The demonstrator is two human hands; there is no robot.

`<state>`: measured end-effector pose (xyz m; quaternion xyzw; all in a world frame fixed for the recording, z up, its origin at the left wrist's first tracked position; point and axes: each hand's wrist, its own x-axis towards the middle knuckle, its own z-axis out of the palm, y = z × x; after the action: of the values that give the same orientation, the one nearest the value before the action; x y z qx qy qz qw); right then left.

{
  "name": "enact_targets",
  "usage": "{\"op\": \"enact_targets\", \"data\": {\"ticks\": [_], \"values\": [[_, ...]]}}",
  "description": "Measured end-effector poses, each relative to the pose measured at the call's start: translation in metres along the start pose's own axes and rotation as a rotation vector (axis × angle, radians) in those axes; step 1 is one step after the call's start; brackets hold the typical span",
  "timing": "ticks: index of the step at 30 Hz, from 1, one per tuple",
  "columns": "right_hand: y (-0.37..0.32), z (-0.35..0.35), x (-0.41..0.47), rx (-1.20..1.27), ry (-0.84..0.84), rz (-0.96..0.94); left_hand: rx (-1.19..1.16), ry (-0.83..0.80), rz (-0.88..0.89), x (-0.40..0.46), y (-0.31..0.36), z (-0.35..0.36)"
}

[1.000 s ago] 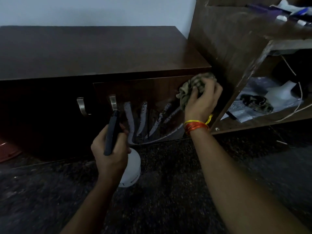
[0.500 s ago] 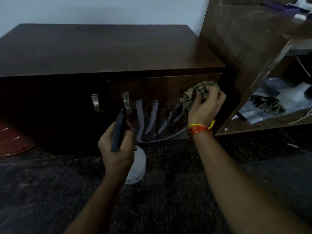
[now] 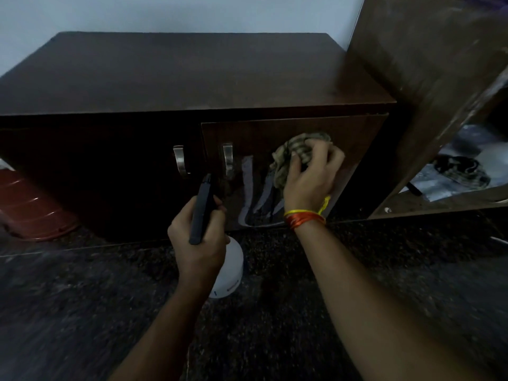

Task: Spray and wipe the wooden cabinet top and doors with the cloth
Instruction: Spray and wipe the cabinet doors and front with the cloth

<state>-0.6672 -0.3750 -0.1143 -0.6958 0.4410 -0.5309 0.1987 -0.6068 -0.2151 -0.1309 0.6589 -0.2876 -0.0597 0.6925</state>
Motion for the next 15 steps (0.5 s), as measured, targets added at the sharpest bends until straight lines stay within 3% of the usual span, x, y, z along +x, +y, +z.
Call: {"op": "enact_targets", "data": {"ticks": [6,11,15], "values": [[-0.006,0.013,-0.018,-0.045,-0.117,0.059,0.01,0.015,-0.016,-0.005,-0.005,-0.005],[-0.029,0.024,-0.021,-0.013,-0.123,-0.155,0.041,0.034,0.001,0.002,-0.009,-0.004],[-0.018,0.032,-0.034,-0.156,-0.198,-0.238,0.023,0.038,0.007,0.005,-0.01,-0.007]]}}
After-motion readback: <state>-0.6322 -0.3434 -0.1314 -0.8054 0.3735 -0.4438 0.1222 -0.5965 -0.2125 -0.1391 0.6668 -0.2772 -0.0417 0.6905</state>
